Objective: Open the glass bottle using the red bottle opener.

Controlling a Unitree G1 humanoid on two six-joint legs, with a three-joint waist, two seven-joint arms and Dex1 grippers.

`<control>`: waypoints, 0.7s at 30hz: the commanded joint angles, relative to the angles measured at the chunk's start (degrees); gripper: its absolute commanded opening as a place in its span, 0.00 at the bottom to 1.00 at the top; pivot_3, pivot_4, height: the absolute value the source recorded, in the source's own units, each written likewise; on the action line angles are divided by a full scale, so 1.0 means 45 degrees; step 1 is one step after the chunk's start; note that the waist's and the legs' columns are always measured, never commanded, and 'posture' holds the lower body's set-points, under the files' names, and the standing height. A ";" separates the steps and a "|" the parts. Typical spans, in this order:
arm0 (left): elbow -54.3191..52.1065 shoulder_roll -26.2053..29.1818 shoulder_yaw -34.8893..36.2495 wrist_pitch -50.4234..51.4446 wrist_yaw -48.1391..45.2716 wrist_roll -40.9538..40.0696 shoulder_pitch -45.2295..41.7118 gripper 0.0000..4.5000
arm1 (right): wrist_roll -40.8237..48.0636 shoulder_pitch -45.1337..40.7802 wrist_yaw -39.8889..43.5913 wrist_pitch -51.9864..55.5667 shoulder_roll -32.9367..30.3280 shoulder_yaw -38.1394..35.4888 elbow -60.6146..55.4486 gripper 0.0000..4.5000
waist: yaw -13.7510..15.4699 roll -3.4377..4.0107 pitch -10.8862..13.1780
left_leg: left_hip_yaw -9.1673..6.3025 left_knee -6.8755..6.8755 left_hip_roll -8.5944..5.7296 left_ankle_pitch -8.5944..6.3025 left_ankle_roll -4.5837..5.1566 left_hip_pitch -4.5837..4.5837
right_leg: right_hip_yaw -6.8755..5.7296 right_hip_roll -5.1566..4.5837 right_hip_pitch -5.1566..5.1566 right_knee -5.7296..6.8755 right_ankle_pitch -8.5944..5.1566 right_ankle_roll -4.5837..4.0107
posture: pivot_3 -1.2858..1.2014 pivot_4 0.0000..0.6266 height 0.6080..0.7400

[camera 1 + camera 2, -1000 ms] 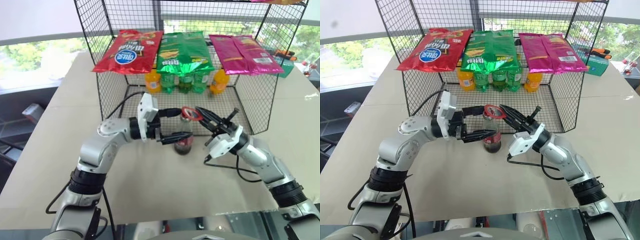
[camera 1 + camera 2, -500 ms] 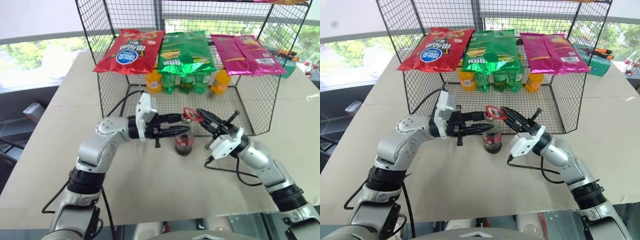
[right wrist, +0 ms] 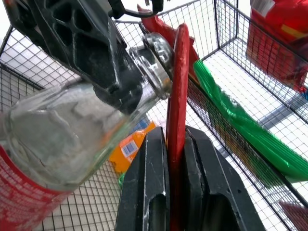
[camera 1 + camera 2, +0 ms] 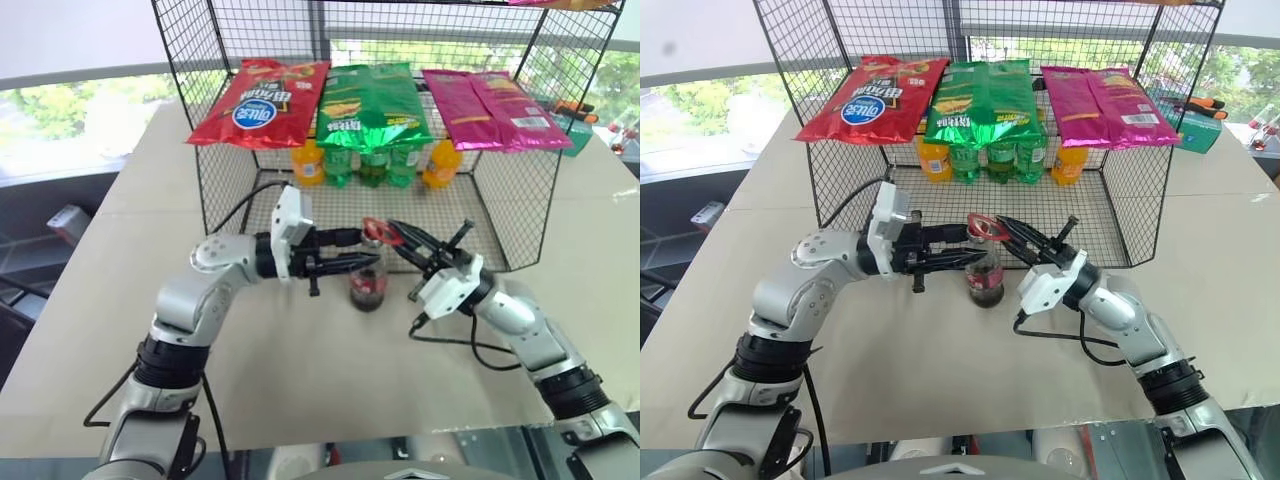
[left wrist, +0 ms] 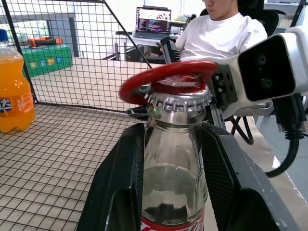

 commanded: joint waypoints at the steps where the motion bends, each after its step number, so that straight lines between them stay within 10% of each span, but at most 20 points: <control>1: -0.0094 -0.0381 -0.0538 0.0222 0.0402 0.0095 -0.0185 0.26 | -0.2258 0.0664 0.1017 -0.0546 0.0102 0.2462 0.1392 0.00 | -0.0003 -0.0009 -0.0018 | 0.0001 0.0000 0.0000 0.0000 0.0000 0.0006 | 0.0001 0.0000 0.0003 0.0000 0.0000 0.0000 | 0.52 0.24 1.00; 21: 0.0033 -0.0709 -0.0829 -0.0020 0.0305 0.0560 -0.0308 0.26 | -0.1565 0.0881 0.1709 -0.0183 -0.0256 0.2486 0.0603 0.00 | 0.0012 -0.0007 -0.0056 | -0.0002 -0.0001 0.0001 -0.0001 0.0000 0.0004 | 0.0001 -0.0016 0.0007 -0.0007 0.0000 0.0000 | 0.52 0.24 1.00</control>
